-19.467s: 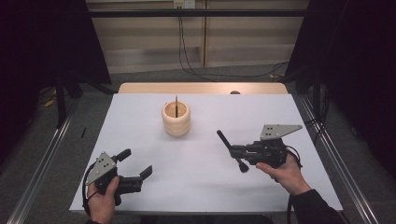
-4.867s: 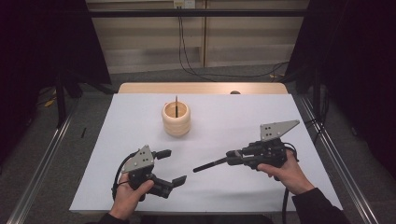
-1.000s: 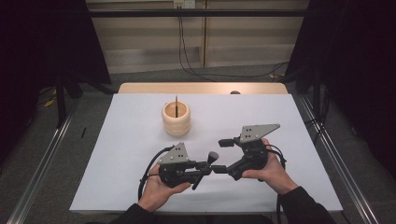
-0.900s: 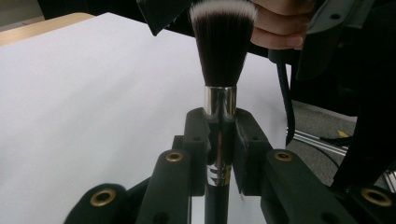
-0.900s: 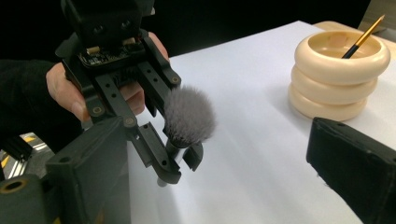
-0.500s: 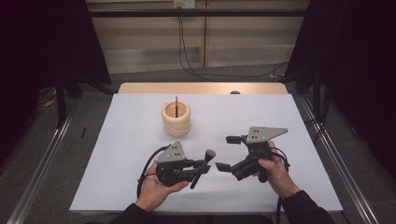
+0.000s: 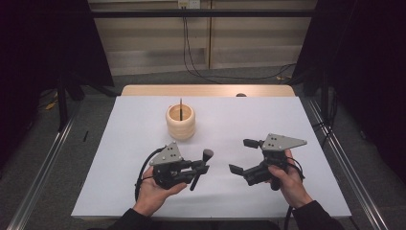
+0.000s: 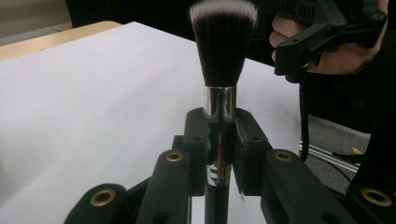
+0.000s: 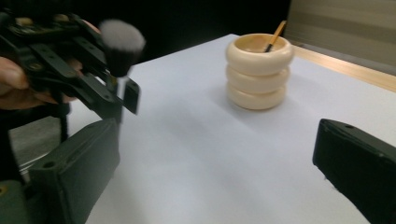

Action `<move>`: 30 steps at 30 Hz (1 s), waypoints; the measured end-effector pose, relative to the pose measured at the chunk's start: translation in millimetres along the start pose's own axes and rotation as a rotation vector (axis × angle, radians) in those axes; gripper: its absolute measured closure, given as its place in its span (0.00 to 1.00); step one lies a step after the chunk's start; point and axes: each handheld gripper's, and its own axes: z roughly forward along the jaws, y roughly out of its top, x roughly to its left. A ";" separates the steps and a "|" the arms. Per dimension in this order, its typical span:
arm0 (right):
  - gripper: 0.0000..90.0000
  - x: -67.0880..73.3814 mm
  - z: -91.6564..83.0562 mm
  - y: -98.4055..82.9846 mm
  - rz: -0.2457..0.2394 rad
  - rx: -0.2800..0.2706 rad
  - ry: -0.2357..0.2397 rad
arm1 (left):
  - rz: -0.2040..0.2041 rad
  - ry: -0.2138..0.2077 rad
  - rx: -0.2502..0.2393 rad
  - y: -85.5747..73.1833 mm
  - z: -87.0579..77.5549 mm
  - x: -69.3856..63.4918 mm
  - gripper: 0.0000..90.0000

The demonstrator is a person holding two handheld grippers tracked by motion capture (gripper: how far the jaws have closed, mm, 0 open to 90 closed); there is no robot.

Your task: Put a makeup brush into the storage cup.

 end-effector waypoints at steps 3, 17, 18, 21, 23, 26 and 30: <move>0.01 -1.3 -3.8 -4.8 0.015 -0.045 -0.029 | 0.000 0.019 0.004 0.3 -4.3 2.3 0.87; 0.01 -12.0 -23.5 -24.4 0.038 -0.036 -0.130 | -0.019 0.059 -0.038 1.1 -18.9 10.9 0.87; 0.01 -12.5 -25.2 -25.5 0.039 -0.039 -0.139 | -0.014 0.062 -0.043 1.4 -21.1 12.1 0.87; 0.01 -14.7 -33.2 -31.2 0.049 -0.050 -0.174 | -0.016 0.083 -0.045 2.3 -26.6 14.5 0.87; 0.01 -15.5 -37.5 -35.8 0.050 -0.051 -0.197 | -0.018 0.095 -0.048 3.2 -29.8 14.7 0.87; 0.01 -16.0 -41.9 -41.9 0.059 -0.049 -0.213 | -0.017 0.105 -0.055 4.3 -33.5 17.1 0.87; 0.01 -16.4 -48.6 -46.8 0.065 -0.063 -0.253 | -0.014 0.124 -0.062 7.0 -38.7 21.1 0.87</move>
